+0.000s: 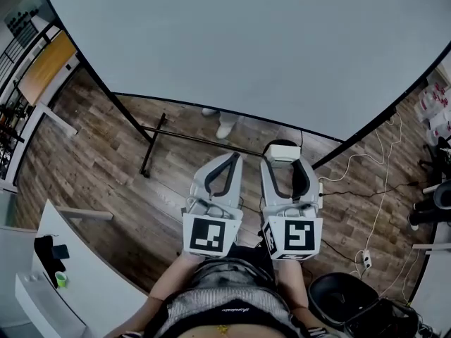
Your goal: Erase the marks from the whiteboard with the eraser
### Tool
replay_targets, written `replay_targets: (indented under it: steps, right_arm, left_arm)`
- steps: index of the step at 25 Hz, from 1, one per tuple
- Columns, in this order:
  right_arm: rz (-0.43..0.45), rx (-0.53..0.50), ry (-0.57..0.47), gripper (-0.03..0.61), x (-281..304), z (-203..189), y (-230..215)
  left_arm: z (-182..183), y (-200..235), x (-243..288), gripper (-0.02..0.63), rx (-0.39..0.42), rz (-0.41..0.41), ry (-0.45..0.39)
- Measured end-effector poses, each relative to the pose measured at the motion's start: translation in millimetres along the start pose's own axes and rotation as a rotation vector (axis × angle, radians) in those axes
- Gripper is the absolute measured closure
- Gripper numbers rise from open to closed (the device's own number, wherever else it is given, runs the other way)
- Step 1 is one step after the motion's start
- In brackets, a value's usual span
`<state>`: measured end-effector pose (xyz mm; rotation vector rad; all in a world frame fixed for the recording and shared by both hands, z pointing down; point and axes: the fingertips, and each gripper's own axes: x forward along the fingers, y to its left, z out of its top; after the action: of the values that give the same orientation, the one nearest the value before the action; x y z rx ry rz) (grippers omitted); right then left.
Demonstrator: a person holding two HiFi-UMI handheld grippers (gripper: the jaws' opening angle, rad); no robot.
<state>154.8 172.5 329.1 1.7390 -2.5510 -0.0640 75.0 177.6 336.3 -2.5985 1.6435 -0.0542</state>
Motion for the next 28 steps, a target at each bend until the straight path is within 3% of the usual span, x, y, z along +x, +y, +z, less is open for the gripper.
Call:
replay_targets:
  steps: [6,13,20,23,28]
  right_arm:
    - [0.006,0.004,-0.007,0.336,39,2,-5]
    - [-0.068,-0.001,-0.013,0.336,130,6,-44]
    - [-0.141,-0.010,-0.038,0.336,188,22,-60]
    - [-0.170,-0.044,-0.030,0.336,219,24,-69]
    - [-0.221,-0.127,-0.054,0.336,246,35,-74]
  left_arm:
    - [-5,22,34,0.609,0.008,-0.006,-0.006]
    - [0,61,137,0.609,-0.003,-0.093,-0.047]
    - [14,92,197,0.609,-0.010,-0.180,-0.087]
    - [13,107,226,0.609,-0.035,-0.221,-0.093]
    - [20,121,249,0.609,0.001,-0.284,-0.121]
